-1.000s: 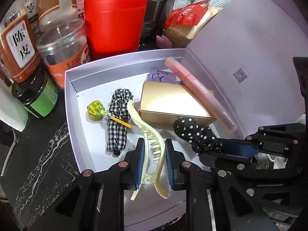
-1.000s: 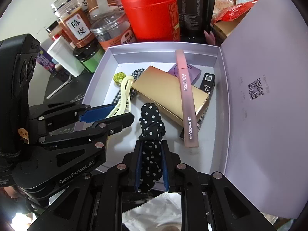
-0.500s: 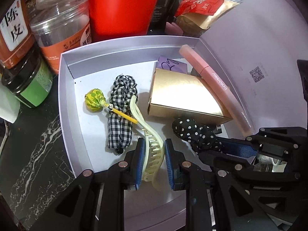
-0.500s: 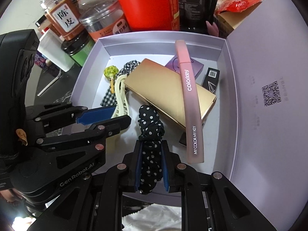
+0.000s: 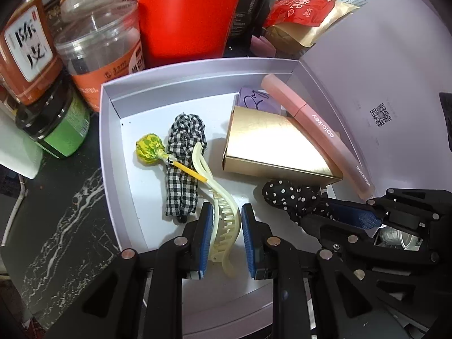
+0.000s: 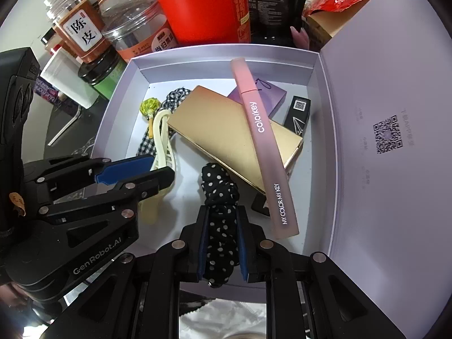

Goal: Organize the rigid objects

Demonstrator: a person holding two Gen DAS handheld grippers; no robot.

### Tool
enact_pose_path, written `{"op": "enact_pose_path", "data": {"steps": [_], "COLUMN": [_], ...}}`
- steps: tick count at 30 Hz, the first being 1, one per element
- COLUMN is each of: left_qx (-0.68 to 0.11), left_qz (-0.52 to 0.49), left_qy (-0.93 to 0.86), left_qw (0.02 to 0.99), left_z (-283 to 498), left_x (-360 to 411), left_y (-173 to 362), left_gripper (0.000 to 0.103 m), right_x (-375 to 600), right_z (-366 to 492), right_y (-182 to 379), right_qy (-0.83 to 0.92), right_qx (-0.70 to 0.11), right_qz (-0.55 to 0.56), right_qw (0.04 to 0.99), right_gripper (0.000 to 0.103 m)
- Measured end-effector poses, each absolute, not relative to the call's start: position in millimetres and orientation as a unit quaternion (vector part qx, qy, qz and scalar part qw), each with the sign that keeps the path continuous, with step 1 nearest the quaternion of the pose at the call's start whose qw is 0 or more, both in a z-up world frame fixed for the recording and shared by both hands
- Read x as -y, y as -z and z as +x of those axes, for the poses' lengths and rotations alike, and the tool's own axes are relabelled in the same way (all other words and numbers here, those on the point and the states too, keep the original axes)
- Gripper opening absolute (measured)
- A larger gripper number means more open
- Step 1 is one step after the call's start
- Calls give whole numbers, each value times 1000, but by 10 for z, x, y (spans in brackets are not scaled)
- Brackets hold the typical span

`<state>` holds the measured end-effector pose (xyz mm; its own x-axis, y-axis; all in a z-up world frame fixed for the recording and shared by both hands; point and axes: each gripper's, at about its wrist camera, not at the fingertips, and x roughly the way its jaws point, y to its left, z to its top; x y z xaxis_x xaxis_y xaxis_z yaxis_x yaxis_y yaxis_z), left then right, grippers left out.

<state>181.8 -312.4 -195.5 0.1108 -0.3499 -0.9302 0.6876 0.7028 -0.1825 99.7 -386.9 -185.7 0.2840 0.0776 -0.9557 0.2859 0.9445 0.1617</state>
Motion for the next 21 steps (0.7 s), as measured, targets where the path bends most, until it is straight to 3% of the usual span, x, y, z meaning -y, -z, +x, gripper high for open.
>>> {"op": "enact_pose_path", "data": {"steps": [10, 13, 15, 16, 17, 18, 19, 21], "left_qx": [-550, -549, -550, -549, -547, -546, -544, -543], "left_qz": [177, 179, 180, 181, 180, 178, 174, 169], "left_qy": [317, 307, 305, 304, 302, 302, 301, 299], "left_qw": [752, 757, 756, 757, 759, 761, 764, 766], "left_z": [1793, 1796, 1788, 1779, 1766, 1752, 1743, 1722], "left_x": [3139, 3101, 3065, 3045, 3020, 2991, 2966, 2910], "left_y": [1746, 1707, 1671, 1654, 1628, 1601, 1572, 1512], "left_gripper": [21, 22, 32, 46, 67, 77, 81, 81], "right_x": [3906, 3913, 3916, 3918, 3922, 3925, 3926, 3925], "right_z": [933, 904, 887, 880, 874, 860, 847, 826], "right_y": [1746, 1694, 1657, 1641, 1622, 1601, 1581, 1526], "right_qy": [80, 84, 86, 87, 87, 88, 90, 91], "right_qx": [-594, -593, -592, -592, -591, -591, -591, -589], "right_qz": [150, 146, 143, 141, 140, 138, 136, 133], "right_qw": [787, 787, 789, 789, 789, 789, 790, 792], "right_gripper": [20, 29, 30, 30, 31, 32, 33, 37]}}
